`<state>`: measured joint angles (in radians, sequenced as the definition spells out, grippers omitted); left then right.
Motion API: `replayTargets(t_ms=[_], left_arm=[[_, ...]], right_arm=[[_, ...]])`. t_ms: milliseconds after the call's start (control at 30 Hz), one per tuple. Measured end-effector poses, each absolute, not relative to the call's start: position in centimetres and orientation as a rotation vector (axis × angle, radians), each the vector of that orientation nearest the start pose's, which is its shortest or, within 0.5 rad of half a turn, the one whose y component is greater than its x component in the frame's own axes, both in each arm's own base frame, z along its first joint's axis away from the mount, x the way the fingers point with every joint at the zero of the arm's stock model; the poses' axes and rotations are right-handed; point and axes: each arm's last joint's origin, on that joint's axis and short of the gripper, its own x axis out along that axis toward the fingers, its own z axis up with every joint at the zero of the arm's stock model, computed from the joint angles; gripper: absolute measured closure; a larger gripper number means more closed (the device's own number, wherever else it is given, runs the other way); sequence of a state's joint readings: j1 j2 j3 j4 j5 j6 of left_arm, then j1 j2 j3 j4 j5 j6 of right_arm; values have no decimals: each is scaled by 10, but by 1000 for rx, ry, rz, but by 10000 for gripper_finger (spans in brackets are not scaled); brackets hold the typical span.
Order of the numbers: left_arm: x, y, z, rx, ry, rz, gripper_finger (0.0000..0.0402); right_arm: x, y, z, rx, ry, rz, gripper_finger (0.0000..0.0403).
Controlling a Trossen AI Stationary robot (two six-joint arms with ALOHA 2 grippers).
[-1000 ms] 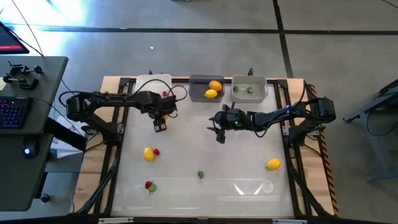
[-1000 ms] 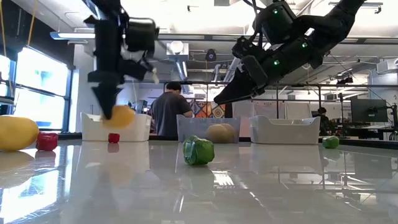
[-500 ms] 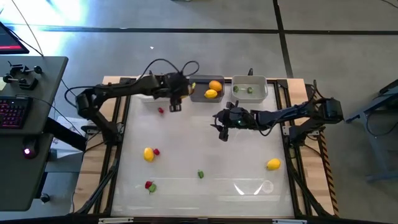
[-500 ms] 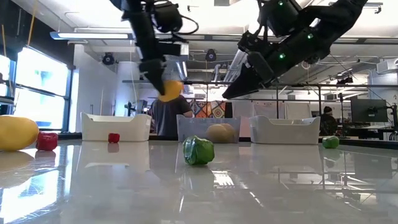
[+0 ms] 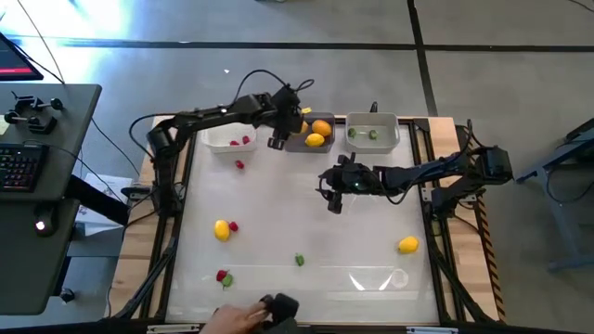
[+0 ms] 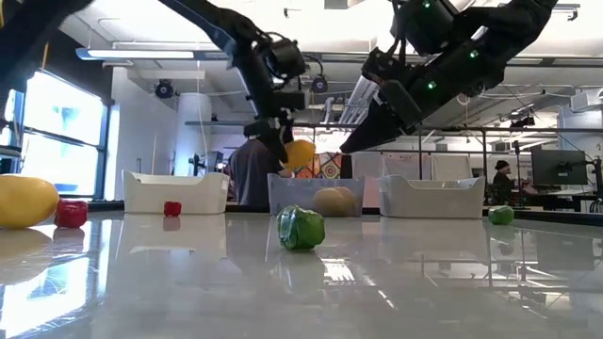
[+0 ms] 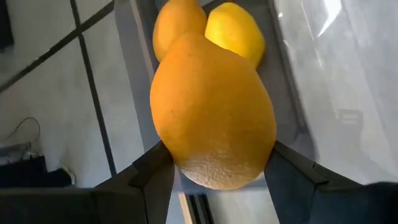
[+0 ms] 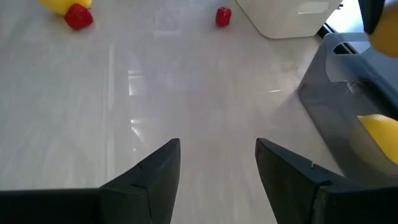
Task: Sort produce into baskets
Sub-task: Put the lemon into the black bin, then put the red bell pepper into the white bin
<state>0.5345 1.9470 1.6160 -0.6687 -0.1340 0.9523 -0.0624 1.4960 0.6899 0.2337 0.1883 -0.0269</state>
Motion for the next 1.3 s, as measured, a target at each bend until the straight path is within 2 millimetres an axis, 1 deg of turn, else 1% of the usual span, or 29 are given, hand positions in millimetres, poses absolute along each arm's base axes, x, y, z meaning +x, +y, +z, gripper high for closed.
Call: replayTargets(t_ms=[167, 267, 400, 533, 600, 700, 933, 1067, 1300], left_arm=[[372, 234, 227, 636, 1223, 45, 208], [376, 243, 220, 654, 1234, 43, 208], [377, 257, 210, 648, 1259, 56, 208], [375, 265, 200, 633, 1290, 61, 208], [375, 266, 197, 629, 1303, 62, 208], [375, 268, 196, 619, 1319, 110, 203], [376, 267, 197, 603, 1333, 167, 164], [378, 264, 196, 593, 1335, 169, 148], [379, 260, 196, 637, 1368, 167, 144]], right_arm=[[293, -24, 179, -62, 578, -236, 201], [293, -24, 179, -62, 580, -236, 201], [293, -24, 179, -60, 582, -235, 201], [293, -24, 179, -58, 585, -233, 201], [293, -24, 179, -58, 585, -233, 201], [293, -24, 178, -58, 588, -233, 201], [293, -24, 178, -58, 588, -233, 201], [293, -24, 178, -58, 588, -233, 201], [292, -24, 178, -58, 591, -232, 201]])
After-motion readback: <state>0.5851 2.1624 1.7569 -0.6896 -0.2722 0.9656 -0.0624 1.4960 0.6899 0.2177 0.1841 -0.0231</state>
